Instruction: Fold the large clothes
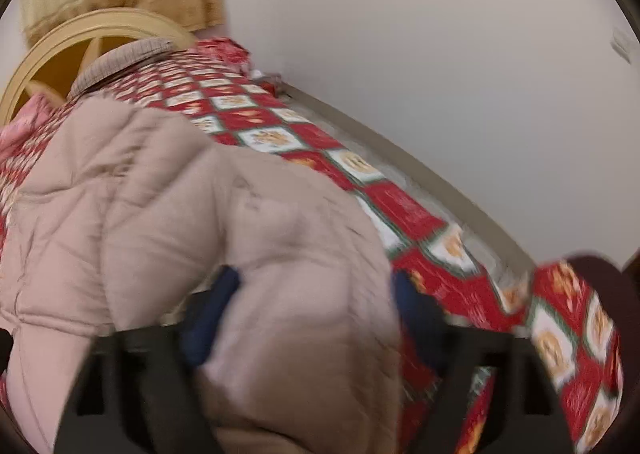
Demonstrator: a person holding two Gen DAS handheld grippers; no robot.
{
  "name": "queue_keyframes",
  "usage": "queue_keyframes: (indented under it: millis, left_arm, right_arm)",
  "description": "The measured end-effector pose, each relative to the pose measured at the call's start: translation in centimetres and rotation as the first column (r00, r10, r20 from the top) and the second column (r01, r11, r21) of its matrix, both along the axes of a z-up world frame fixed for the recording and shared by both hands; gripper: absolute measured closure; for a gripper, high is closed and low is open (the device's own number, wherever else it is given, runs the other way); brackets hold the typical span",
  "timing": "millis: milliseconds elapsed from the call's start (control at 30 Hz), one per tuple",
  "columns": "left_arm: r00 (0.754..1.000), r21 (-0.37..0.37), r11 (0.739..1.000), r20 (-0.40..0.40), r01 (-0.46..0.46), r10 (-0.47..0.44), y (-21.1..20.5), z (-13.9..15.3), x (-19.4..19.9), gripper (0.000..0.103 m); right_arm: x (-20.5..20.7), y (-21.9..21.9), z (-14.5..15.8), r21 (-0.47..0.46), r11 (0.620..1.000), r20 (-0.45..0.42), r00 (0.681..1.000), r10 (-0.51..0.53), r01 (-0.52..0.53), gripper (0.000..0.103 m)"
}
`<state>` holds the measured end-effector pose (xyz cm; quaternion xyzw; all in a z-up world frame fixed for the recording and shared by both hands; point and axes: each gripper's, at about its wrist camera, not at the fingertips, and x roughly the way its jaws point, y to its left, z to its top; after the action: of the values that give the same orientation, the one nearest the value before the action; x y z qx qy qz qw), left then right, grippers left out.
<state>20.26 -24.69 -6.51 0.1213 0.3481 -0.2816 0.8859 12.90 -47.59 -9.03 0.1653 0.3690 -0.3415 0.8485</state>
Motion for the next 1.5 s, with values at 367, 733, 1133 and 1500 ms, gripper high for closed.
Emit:
queue_keyframes:
  millis: [367, 733, 1133, 1500]
  left_arm:
    - [1.000, 0.018, 1.000, 0.003, 0.006, -0.006, -0.7, -0.4, -0.7, 0.001]
    - [0.999, -0.002, 1.000, -0.045, -0.001, 0.001, 0.3, 0.1, -0.6, 0.001]
    - [0.997, -0.037, 0.999, -0.074, -0.001, -0.002, 0.4, -0.6, -0.4, 0.001]
    - [0.979, -0.188, 0.980, -0.175, 0.069, -0.103, 0.0, 0.6, 6.1, 0.001]
  right_arm:
    - [-2.5, 0.5, -2.5, 0.103, 0.995, 0.079, 0.997, 0.001, -0.009, 0.018]
    - [-3.6, 1.4, 0.9, 0.044, 0.997, 0.133, 0.989, 0.062, -0.069, 0.029]
    - [-8.0, 6.4, 0.9, 0.051, 0.989, 0.211, 0.969, 0.128, -0.142, 0.037]
    - [-7.5, 2.5, 2.4, 0.153, 0.971, 0.294, 0.947, 0.131, -0.182, 0.024]
